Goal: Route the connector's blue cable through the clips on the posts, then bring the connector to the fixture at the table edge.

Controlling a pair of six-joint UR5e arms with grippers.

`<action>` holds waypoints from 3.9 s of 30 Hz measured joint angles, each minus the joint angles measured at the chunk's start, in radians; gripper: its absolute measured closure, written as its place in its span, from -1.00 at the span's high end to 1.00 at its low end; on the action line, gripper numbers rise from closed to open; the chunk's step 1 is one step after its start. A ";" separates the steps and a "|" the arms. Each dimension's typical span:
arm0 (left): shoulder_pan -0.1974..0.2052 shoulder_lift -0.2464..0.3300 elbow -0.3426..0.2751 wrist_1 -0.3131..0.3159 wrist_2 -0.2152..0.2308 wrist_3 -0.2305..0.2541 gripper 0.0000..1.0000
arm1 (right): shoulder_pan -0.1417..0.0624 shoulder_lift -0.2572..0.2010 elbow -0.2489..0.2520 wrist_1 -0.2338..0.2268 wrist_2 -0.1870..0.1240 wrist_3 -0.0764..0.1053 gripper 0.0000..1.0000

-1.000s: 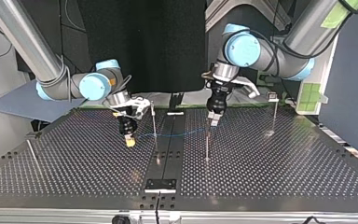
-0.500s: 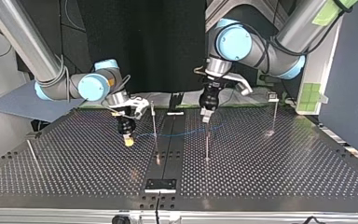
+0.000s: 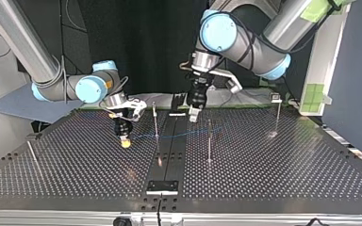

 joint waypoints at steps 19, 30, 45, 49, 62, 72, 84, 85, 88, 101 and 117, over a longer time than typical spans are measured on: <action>-0.143 -0.140 0.130 -0.081 -0.160 0.024 1.00 | -0.008 0.004 0.000 0.001 -0.003 -0.015 -1.00; -0.111 -0.206 0.216 -0.092 -0.246 0.045 1.00 | -0.006 0.007 0.000 0.002 -0.009 -0.015 -1.00; -0.075 -0.221 0.274 -0.109 -0.371 0.056 1.00 | -0.001 0.007 0.000 0.003 -0.009 -0.014 -1.00; -0.086 -0.246 0.274 -0.116 -0.403 0.050 1.00 | 0.000 0.007 0.000 0.005 -0.009 -0.014 -1.00; -0.097 -0.283 0.277 -0.086 -0.389 0.033 1.00 | 0.000 0.008 0.000 0.008 -0.009 -0.015 -1.00; -0.080 -0.285 0.296 -0.080 -0.378 0.033 1.00 | 0.000 0.008 0.000 0.011 -0.009 -0.015 -1.00; -0.063 -0.351 0.387 -0.114 -0.362 0.022 1.00 | 0.004 0.009 0.000 0.016 -0.009 -0.015 -1.00; -0.061 -0.352 0.395 -0.117 -0.362 0.022 1.00 | 0.004 0.008 0.000 0.016 -0.009 -0.015 -1.00; -0.053 -0.353 0.420 -0.126 -0.362 0.022 1.00 | 0.004 0.008 0.000 0.015 -0.009 -0.015 -1.00; -0.042 -0.355 0.432 -0.142 -0.361 0.026 1.00 | 0.004 0.009 0.000 0.016 -0.009 -0.015 -1.00; -0.039 -0.356 0.429 -0.146 -0.362 0.047 1.00 | 0.005 0.009 0.000 0.015 -0.009 -0.015 -1.00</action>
